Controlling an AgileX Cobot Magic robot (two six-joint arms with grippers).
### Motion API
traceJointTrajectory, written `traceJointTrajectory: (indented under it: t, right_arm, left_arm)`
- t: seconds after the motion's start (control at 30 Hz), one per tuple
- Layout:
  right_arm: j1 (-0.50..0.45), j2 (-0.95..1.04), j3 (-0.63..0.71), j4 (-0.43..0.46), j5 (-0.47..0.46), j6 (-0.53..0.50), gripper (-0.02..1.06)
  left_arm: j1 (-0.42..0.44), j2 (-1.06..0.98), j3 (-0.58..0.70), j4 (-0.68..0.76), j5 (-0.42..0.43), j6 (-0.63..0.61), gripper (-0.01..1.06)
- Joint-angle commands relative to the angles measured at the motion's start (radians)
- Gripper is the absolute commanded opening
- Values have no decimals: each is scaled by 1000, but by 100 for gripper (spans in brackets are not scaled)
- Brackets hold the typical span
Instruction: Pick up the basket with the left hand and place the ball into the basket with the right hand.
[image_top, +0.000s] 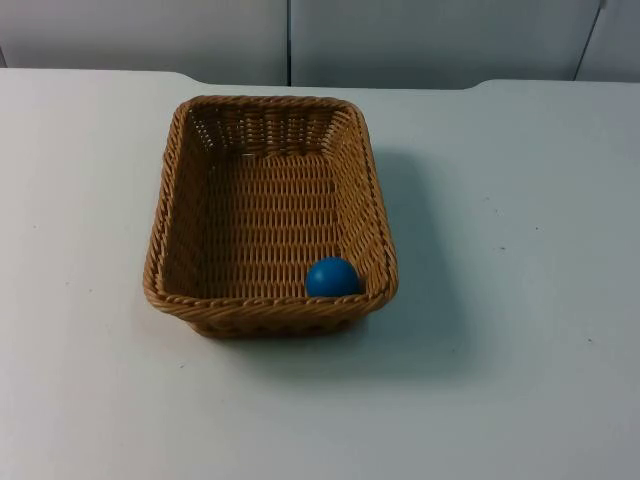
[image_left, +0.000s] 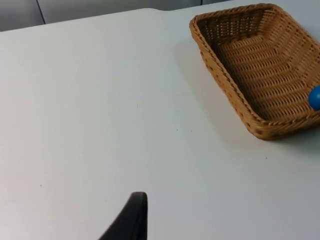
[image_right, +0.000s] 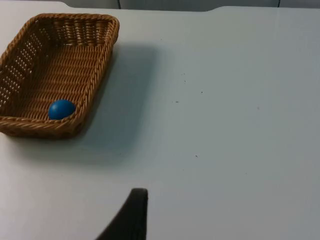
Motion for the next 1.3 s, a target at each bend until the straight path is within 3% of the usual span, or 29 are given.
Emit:
traceJointTrajectory:
  t: [0.0,0.73,0.93,1.03,1.13,1.27]
  right_arm:
    - [3,-5,0,-2,-12,-7,104]
    - [0,-5,0,-2,-12,-9,104]
    - [-47,-5,0,-2,-12,-9,104]
    - [-64,-5,0,-2,-12,-9,104]
    - [-71,-5,0,-2,-12,-9,104]
    - [-74,-5,0,-2,-12,-9,104]
  left_arm:
    - [-8,-36,7,-5,0,14,105]
    - [2,-36,7,-14,0,14,105]
    - [122,-36,7,-8,0,14,105]
    - [239,-36,7,-8,0,14,105]
    - [300,-36,7,-8,0,14,105]
    - [286,-36,7,-2,0,14,105]
